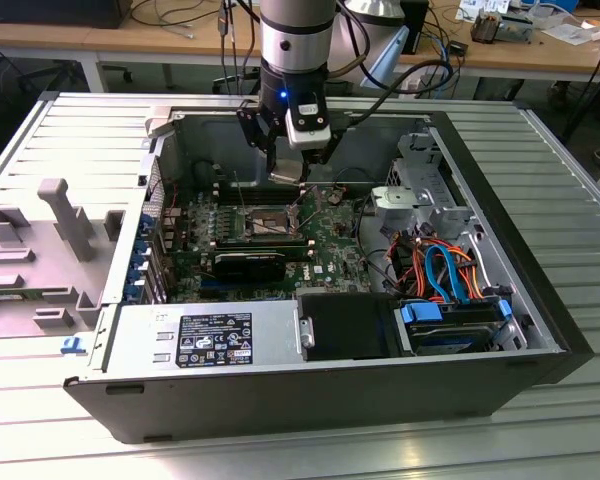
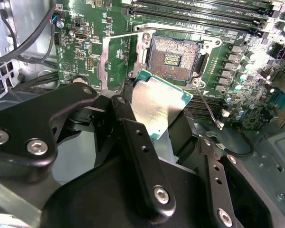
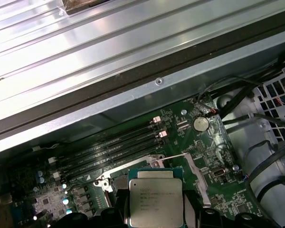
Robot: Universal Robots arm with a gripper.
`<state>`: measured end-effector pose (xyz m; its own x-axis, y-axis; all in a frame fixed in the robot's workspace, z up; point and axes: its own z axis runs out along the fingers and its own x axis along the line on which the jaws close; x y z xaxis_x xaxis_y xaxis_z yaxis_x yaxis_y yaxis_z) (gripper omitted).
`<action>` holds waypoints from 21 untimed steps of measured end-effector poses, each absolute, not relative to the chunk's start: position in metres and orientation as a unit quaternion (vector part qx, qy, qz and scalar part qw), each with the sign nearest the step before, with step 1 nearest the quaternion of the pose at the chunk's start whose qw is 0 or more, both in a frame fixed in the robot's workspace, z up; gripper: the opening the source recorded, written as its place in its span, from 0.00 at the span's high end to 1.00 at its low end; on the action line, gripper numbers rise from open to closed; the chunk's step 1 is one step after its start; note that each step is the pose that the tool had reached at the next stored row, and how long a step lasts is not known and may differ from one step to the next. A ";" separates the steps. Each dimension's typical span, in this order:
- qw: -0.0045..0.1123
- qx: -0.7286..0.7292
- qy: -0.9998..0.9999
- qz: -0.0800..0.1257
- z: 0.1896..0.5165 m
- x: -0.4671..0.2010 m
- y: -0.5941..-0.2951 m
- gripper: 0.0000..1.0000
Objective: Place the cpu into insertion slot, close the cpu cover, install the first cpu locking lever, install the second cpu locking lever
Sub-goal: 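Place the cpu into insertion slot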
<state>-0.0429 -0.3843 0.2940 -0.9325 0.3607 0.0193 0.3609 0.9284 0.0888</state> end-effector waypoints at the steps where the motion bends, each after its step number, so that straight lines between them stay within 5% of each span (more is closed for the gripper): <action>1: 0.001 -0.184 -0.982 -0.045 0.294 -0.043 -0.384 0.45; 21: 0.001 -0.197 -0.979 -0.046 0.294 -0.043 -0.384 0.45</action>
